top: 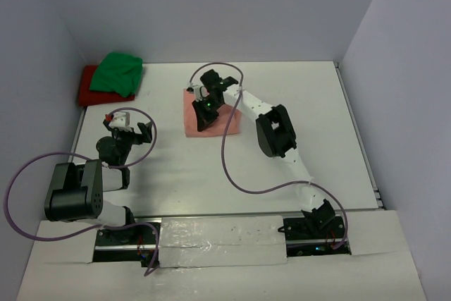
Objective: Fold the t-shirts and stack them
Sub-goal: Fold the tshirt
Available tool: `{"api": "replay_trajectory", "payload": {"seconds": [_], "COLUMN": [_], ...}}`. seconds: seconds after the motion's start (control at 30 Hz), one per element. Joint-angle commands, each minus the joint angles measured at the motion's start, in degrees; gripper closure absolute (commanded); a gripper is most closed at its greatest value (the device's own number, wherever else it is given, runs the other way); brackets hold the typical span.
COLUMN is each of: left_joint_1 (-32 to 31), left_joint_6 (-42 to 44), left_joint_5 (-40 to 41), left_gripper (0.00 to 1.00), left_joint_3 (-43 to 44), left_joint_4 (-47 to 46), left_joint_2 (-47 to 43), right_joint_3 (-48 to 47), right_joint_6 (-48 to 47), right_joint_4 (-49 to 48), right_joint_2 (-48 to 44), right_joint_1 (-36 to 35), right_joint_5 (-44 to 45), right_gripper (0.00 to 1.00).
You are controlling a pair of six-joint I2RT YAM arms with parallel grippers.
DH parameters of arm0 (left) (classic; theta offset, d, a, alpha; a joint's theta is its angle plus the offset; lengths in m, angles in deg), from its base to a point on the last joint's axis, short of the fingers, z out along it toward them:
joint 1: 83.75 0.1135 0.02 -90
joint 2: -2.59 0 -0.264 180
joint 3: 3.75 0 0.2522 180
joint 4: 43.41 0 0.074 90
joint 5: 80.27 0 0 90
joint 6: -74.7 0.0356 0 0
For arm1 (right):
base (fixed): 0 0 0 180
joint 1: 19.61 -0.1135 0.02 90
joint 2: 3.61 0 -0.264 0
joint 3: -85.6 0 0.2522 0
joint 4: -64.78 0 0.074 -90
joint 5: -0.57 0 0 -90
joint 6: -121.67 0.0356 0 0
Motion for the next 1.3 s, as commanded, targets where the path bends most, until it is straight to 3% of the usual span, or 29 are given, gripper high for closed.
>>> {"api": "replay_trajectory", "payload": {"seconds": [0.0, 0.13, 0.33, 0.4, 0.43, 0.47, 0.57, 0.67, 0.73, 0.83, 0.9, 1.0, 1.03, 1.07, 1.2, 1.27], "left_joint_1": [0.3, 0.3, 0.5, 0.6, 0.6, 0.3, -1.5, -1.6, -1.7, -2.1, -2.0, -0.9, -0.7, -0.6, -0.1, -0.4], "left_joint_6": [0.2, 0.3, -0.4, -0.7, 0.5, 0.7, 4.4, 5.6, 3.8, 4.4, 4.4, 2.2, 3.6, 3.7, 5.6, 5.7], "left_joint_5": [-1.2, -1.2, -0.8, -0.3, -1.5, -1.9, 3.3, 6.4, 3.4, -3.4, -7.3, -9.1, -11.5, -13.2, -24.9, -26.5], "left_gripper": [0.01, 0.01, 0.01, 0.01, 0.01, 0.01, 0.01, 0.01, 0.01, 0.01, 0.01, 0.01, 0.01, 0.01, 0.01, 0.01], "left_joint_3": [-0.1, -0.1, 0.9, 3.0, 9.1, 13.0, 26.9, 30.1, 31.2, 36.6, 39.7, 40.1, 37.9, 37.7, 39.8, 41.7], "left_joint_4": [-3.6, -3.7, -2.2, 2.9, 8.7, 23.4, 41.5, 42.2, 43.1, 55.6, 63.5, 70.0, 69.9, 70.5, 80.1, 87.4], "left_joint_2": [0.3, 0.3, 0.2, -1.9, -3.6, -4.2, -4.0, -7.5, -12.5, -16.2, -17.5, -20.8, -23.7, -24.3, -22.5, -19.5], "right_joint_3": [-2.8, -0.8, 9.2, 12.8, 13.9, 15.0, 15.0, 13.4, 13.1, 16.8, 20.9, 27.3, 29.4, 33.4, 40.5, 45.3], "right_joint_6": [-1.8, -6.7, -8.5, -7.9, -8.1, -7.7, -7.7, -7.2, -6.6, -4.5, -3.4, -1.5, -1.5, -1.8, -6.2, -6.8], "right_joint_4": [2.4, 0.2, -9.0, -12.1, -14.7, -16.3, -18.1, -17.3, -17.3, -20.0, -21.7, -26.7, -28.1, -29.3, -29.7, -29.6], "right_joint_2": [2.7, 0.0, -11.2, -15.8, -17.3, -18.6, -22.0, -22.7, -24.3, -29.8, -35.3, -44.2, -46.9, -51.8, -62.1, -67.9], "right_joint_1": [-5.4, -12.2, -15.2, -14.6, -14.3, -13.6, -13.0, -12.7, -12.2, -9.0, -6.6, -1.0, 1.1, 2.1, 4.8, 5.8], "right_joint_5": [-13.4, -12.4, -1.6, 3.8, 5.0, 6.0, 8.7, 12.6, 15.5, 16.1, 17.8, 20.6, 22.0, 23.0, 28.4, 30.4], "right_gripper": [1.00, 1.00, 1.00, 1.00, 1.00, 1.00, 1.00, 1.00, 1.00, 0.99, 0.83, 0.32, 0.28, 0.17, 0.15, 0.15]}}
